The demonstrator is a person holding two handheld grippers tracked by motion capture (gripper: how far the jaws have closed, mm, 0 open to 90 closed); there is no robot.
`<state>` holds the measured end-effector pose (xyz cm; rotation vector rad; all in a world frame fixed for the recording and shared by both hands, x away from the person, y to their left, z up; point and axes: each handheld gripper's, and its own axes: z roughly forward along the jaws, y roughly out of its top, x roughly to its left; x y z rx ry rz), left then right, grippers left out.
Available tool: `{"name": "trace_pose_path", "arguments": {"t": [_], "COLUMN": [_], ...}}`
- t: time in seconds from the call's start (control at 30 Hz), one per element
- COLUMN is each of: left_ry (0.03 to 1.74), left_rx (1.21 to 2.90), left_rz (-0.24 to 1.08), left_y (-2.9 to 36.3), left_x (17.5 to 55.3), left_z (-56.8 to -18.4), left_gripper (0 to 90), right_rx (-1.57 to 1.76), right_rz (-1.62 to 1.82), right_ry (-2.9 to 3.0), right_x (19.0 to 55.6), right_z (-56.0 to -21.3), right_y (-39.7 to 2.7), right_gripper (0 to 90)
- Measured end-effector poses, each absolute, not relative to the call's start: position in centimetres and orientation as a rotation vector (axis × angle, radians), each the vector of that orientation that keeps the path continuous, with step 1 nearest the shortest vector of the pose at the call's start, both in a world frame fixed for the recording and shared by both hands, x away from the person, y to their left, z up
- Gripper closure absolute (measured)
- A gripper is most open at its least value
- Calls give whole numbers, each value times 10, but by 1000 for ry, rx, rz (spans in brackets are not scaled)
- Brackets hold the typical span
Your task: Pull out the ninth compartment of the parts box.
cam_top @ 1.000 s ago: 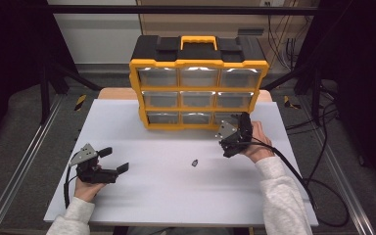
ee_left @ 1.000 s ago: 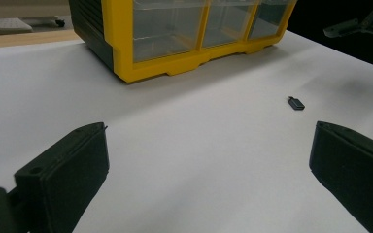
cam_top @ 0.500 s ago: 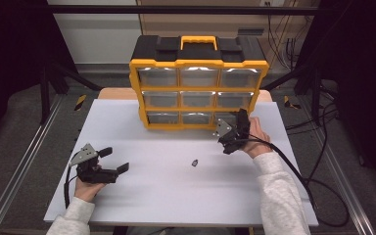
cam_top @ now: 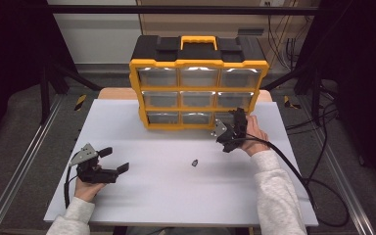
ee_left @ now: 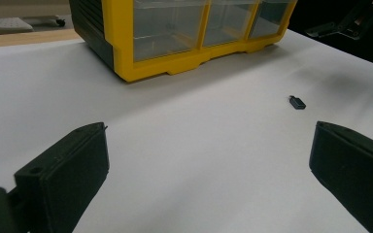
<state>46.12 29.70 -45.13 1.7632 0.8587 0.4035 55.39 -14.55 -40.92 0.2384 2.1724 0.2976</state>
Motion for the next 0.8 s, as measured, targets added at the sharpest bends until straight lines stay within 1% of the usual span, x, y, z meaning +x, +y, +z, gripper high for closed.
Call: {"name": "trace_pose_path", "arguments": {"t": [0.8], "left_ry": [858], "left_rx": [1766], "left_rz": [405], "left_y": [297], "left_x": [462], "left_z": [-452], "left_gripper": [3], "right_rx": [190], "right_rz": [171], "right_ry": [2105], "right_x": [564], "right_z": [-429], "right_y": [-140], "right_gripper": [19]}}
